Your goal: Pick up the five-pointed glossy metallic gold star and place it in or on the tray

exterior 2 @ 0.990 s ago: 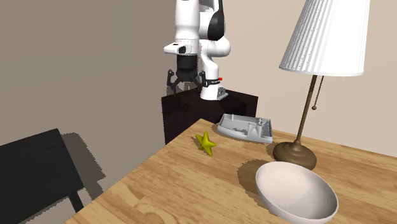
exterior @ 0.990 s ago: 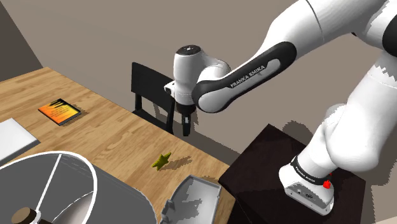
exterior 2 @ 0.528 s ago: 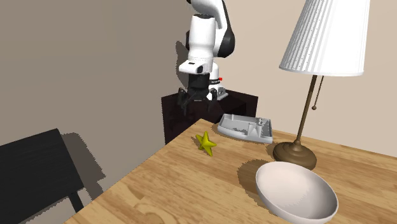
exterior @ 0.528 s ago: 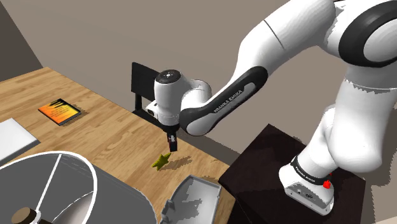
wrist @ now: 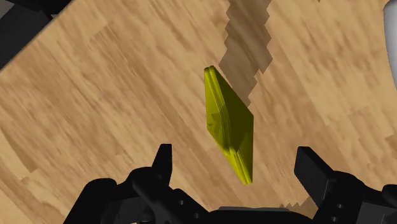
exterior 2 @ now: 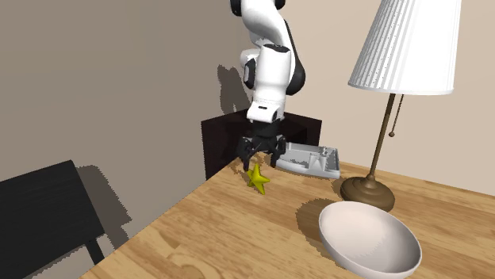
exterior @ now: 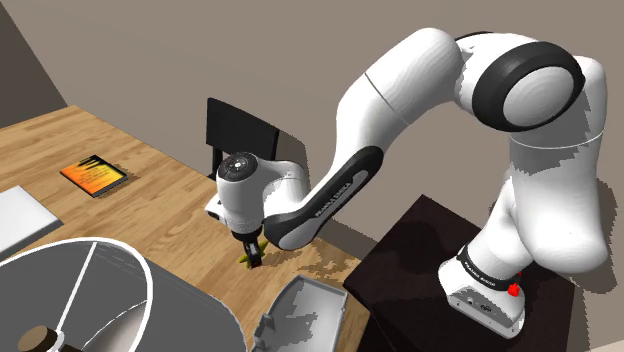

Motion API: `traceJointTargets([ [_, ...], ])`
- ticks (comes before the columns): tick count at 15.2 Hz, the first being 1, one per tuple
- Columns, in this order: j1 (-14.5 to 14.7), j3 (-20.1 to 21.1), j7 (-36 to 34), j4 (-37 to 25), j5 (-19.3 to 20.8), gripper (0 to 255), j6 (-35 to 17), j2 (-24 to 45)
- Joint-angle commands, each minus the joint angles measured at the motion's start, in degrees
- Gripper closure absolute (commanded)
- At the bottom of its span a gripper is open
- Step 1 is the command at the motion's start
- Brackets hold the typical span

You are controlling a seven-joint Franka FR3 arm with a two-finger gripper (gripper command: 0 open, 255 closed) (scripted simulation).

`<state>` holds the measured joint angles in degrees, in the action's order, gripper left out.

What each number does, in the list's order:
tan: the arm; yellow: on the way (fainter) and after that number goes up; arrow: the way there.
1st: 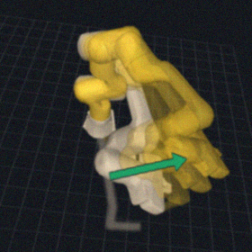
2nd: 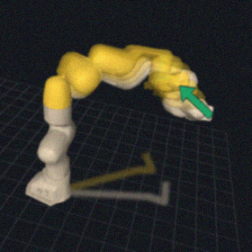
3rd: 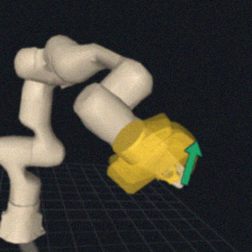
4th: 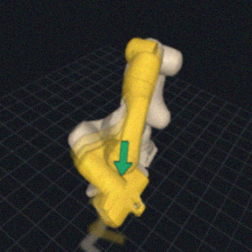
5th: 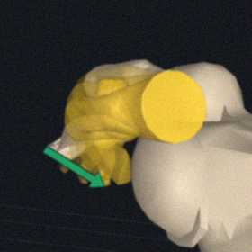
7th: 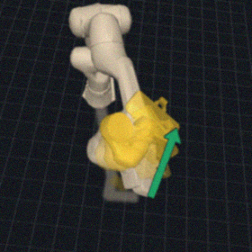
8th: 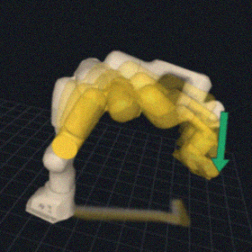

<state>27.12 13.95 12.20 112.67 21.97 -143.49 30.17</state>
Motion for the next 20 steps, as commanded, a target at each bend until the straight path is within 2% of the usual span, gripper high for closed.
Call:
traceJointTargets([
  [1,0.5,-0.5,-0.5,-0.4,0.8,0,-1.0,1.4],
  [6,1.0,-1.5,-1.3,-1.3,2.0,0,-3.1,4.4],
  [13,1.0,-1.5,-1.3,-1.3,2.0,0,-3.1,4.4],
  [14,1.0,-1.5,-1.3,-1.3,2.0,255,-3.1,4.4],
  [20,1.0,-1.5,-1.3,-1.3,2.0,255,-3.1,4.4],
])
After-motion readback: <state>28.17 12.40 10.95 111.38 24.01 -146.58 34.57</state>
